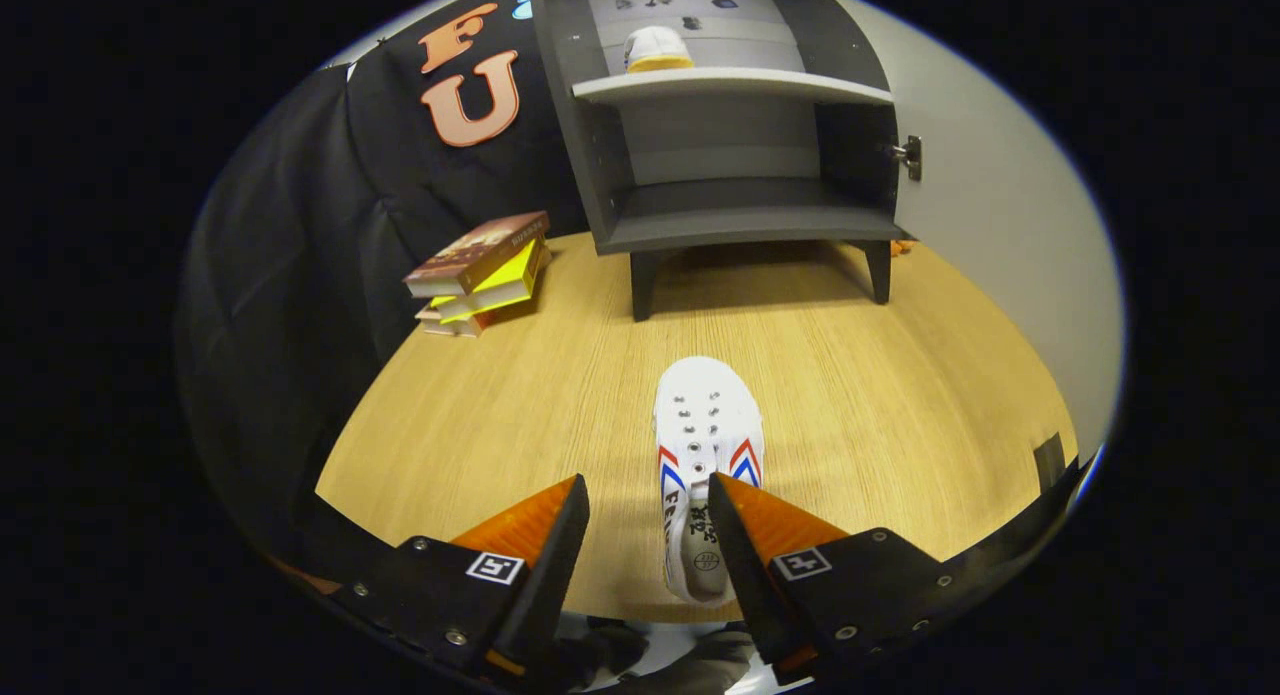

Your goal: Open the shoe cabinet door, grab the shoes and put them into the shoe cabinet, then close the shoe cabinet door.

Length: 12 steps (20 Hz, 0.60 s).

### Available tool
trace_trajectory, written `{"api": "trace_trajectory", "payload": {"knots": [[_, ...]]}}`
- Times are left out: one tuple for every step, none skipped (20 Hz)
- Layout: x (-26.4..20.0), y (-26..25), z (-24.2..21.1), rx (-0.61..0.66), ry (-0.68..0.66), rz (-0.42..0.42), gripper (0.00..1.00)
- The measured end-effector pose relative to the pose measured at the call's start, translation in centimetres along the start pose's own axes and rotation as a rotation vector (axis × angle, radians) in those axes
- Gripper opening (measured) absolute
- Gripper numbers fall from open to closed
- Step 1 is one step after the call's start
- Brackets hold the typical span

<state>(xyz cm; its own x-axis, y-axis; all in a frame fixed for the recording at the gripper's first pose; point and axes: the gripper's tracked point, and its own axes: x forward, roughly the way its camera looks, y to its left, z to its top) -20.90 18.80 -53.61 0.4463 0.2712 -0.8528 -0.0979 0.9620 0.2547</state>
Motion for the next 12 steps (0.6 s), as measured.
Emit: {"api": "trace_trajectory", "payload": {"knots": [[0.9,0.1,-0.4,0.009,0.009,-0.007,0.74],[1.8,-0.1,-0.6,0.01,0.012,-0.023,0.72],[2.6,-0.3,-0.9,0.006,0.012,-0.045,0.68],[3.3,-0.6,-1.1,0.004,0.013,-0.059,0.66],[3.9,-0.6,-1.5,0.009,0.017,-0.076,0.63],[4.4,-0.7,-2.1,0.01,0.03,-0.089,0.59],[4.9,-1.0,-2.4,0.008,0.023,-0.108,0.55],[5.1,-1.4,-2.3,0.0,0.008,-0.129,0.53],[5.2,-1.5,-2.1,0.0,-0.014,-0.145,0.47],[5.2,-1.8,-2.2,-0.001,-0.018,-0.162,0.43],[5.2,-2.1,-2.1,0.001,-0.036,-0.174,0.35],[5.3,-1.9,-2.1,0.015,-0.031,-0.165,0.27]]}}
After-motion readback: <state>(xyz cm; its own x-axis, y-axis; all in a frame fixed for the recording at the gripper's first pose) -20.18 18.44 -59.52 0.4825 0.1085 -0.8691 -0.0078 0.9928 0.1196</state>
